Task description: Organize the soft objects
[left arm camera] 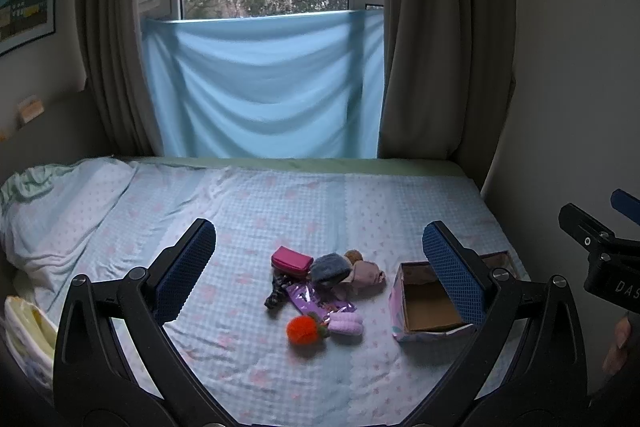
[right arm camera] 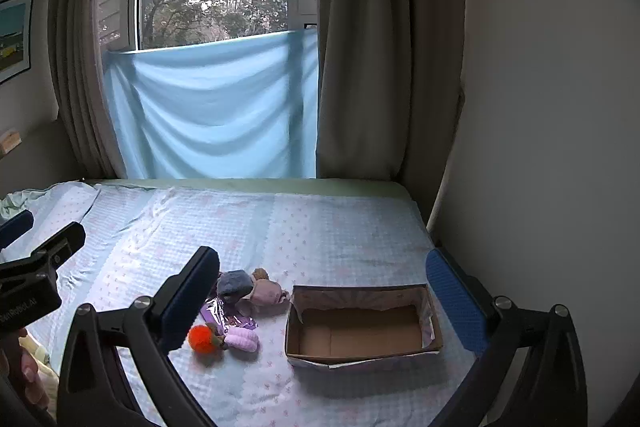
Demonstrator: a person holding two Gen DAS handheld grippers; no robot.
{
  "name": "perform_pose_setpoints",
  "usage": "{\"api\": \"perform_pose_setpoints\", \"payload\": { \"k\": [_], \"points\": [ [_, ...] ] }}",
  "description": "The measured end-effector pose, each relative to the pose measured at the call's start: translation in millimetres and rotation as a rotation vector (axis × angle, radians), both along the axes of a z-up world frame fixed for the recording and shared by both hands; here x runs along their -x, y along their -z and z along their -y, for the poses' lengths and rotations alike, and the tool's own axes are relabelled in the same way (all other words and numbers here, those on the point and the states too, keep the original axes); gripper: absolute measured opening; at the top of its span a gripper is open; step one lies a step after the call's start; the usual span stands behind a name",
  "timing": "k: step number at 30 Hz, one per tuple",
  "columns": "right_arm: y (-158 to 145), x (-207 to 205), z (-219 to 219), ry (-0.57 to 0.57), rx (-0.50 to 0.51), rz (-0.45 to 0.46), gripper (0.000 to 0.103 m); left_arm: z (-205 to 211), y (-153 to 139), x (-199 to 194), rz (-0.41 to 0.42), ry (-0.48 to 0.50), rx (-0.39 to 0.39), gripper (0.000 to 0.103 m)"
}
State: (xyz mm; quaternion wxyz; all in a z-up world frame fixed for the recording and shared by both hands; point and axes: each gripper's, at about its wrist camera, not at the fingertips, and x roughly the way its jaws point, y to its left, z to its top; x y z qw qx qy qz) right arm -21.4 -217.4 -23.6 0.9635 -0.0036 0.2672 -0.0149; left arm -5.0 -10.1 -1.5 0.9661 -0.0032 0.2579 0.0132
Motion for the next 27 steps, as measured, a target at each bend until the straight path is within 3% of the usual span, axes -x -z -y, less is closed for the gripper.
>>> {"api": "perform_pose_setpoints", "payload": {
  "k": [27],
  "points": [
    [-3.9, -7.8, -8.7, -0.012, -0.003, 0.019, 0.103, -10.0, -5.5, -16.3, 0.013, 0.014, -0.002, 0.103]
  ]
}}
